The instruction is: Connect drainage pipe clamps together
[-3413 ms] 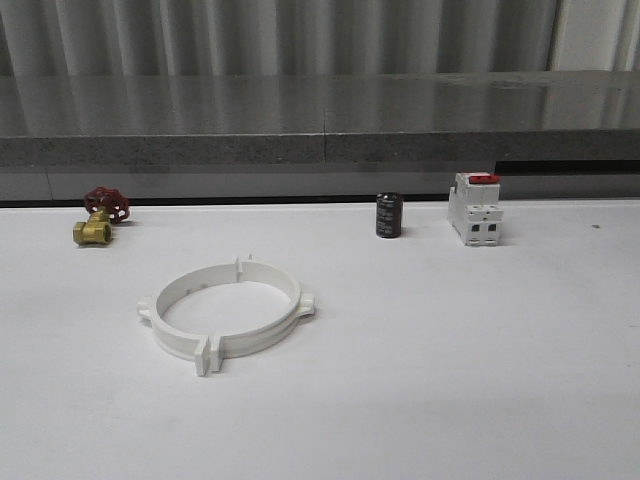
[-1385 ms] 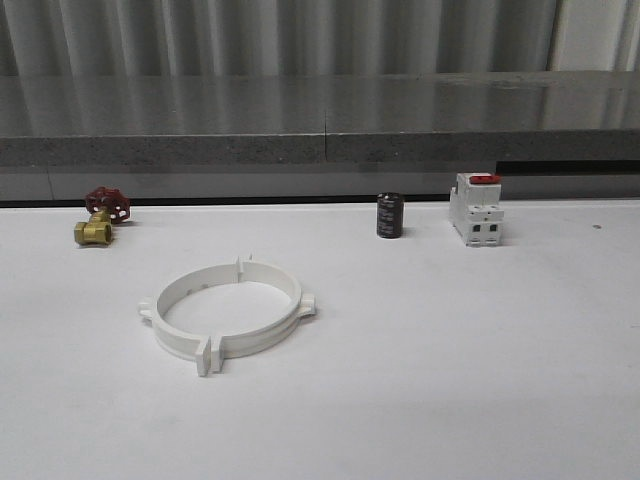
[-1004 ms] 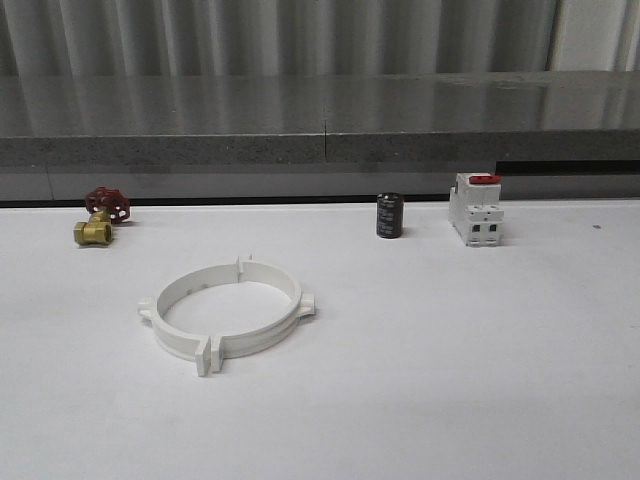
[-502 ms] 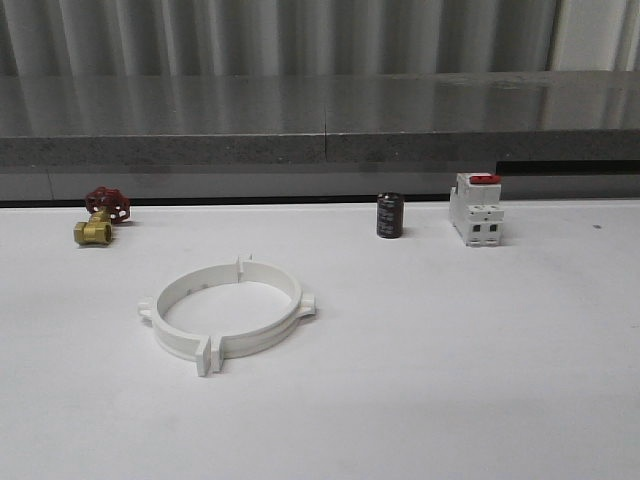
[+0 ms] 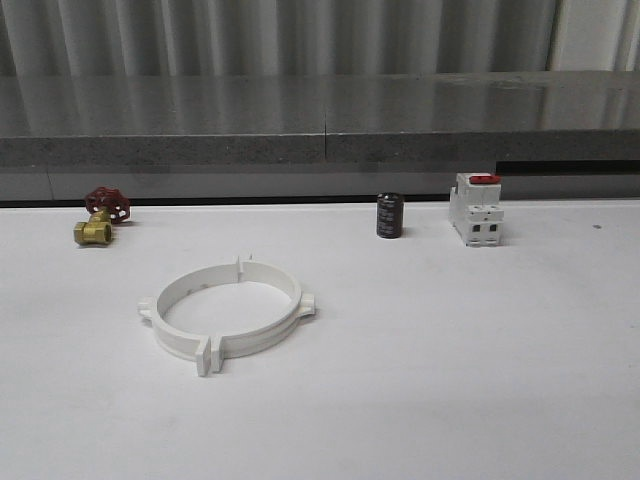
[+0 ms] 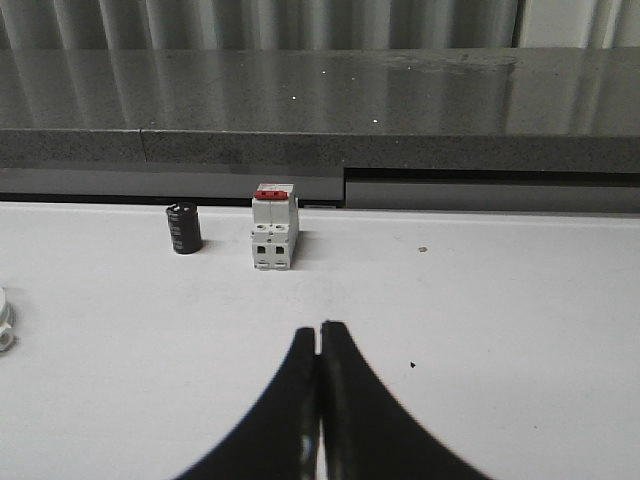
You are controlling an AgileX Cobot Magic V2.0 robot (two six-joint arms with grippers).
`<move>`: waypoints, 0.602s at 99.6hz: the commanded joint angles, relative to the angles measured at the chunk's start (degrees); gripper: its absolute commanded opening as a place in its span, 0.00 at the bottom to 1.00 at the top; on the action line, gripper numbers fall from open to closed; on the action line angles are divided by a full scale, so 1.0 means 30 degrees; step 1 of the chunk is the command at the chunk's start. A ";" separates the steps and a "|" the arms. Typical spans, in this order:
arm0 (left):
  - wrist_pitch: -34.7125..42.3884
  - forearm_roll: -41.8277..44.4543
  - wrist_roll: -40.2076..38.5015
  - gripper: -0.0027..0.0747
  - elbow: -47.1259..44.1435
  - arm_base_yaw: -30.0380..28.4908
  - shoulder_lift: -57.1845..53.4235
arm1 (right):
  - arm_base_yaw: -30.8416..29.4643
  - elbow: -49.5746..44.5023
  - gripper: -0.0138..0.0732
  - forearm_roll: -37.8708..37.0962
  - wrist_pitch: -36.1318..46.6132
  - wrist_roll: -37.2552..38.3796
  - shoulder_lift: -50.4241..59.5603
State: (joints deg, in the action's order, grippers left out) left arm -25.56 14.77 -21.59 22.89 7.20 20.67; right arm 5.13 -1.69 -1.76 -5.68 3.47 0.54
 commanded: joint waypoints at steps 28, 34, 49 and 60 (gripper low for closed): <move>0.1300 0.0004 -0.0014 0.01 0.0530 -0.0062 0.0074 | -0.0001 0.0389 0.08 -0.0049 0.1694 -0.0172 0.0378; 0.1384 0.0038 -0.0014 0.01 0.0432 -0.0062 0.0074 | -0.0001 0.0389 0.08 -0.0049 0.1694 -0.0172 0.0378; 0.5297 0.0376 -0.0014 0.01 -0.0755 -0.0062 -0.0472 | -0.0001 0.0389 0.08 -0.0049 0.1694 -0.0172 0.0378; 0.8146 0.0252 -0.0014 0.01 -0.2338 -0.0062 -0.1568 | -0.0001 0.0389 0.08 -0.0049 0.1694 -0.0172 0.0378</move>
State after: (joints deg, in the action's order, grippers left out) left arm -12.65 15.42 -21.59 17.65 7.20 17.90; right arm 5.13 -1.69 -1.76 -5.68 3.47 0.54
